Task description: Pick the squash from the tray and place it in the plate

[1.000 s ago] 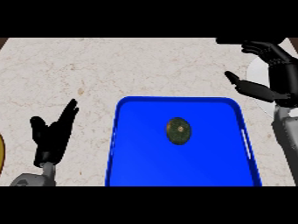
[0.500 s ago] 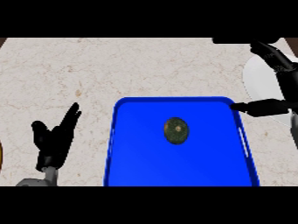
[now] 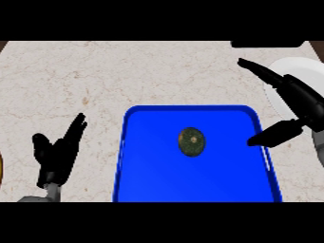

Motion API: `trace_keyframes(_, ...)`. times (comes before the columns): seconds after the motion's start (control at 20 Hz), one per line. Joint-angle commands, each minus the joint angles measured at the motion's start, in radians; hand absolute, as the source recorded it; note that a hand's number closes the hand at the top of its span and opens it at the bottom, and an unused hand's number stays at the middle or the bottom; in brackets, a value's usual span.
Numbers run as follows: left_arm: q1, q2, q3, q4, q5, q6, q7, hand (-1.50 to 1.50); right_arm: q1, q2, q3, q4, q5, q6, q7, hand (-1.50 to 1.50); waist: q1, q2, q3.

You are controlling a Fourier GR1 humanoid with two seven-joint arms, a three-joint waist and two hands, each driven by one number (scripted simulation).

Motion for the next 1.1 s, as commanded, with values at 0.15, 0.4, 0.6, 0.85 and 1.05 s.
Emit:
trace_keyframes(0.15, 0.002, -0.036, 0.000, 0.039, 0.010, -0.023, -0.001, 0.00, 0.023, 0.101, 0.154, -0.190, 0.138, 0.006, 0.295, -1.50, -0.003, 0.006, -0.006)
trace_keyframes(0.4, 0.009, -0.048, -0.020, 0.000, -0.017, -0.017, 0.044, 0.00, 0.041, 0.133, 0.167, -0.082, 0.260, -0.014, 0.234, -1.50, 0.005, 0.009, -0.005)
trace_keyframes(0.6, -0.010, -0.072, -0.011, 0.030, -0.024, -0.013, 0.043, 0.00, 0.065, 0.193, 0.203, -0.184, 0.274, 0.046, 0.380, -1.50, 0.000, 0.007, -0.006)
trace_keyframes(0.85, 0.008, -0.068, -0.005, -0.036, -0.027, -0.019, 0.096, 0.00, 0.072, 0.264, 0.214, -0.103, 0.311, 0.076, 0.359, -1.50, 0.005, 0.008, -0.005)
trace_keyframes(1.05, -0.021, -0.077, 0.019, 0.013, -0.045, -0.035, 0.071, 0.00, 0.114, 0.321, 0.227, -0.125, 0.378, 0.071, 0.356, -1.50, 0.002, 0.008, -0.005)
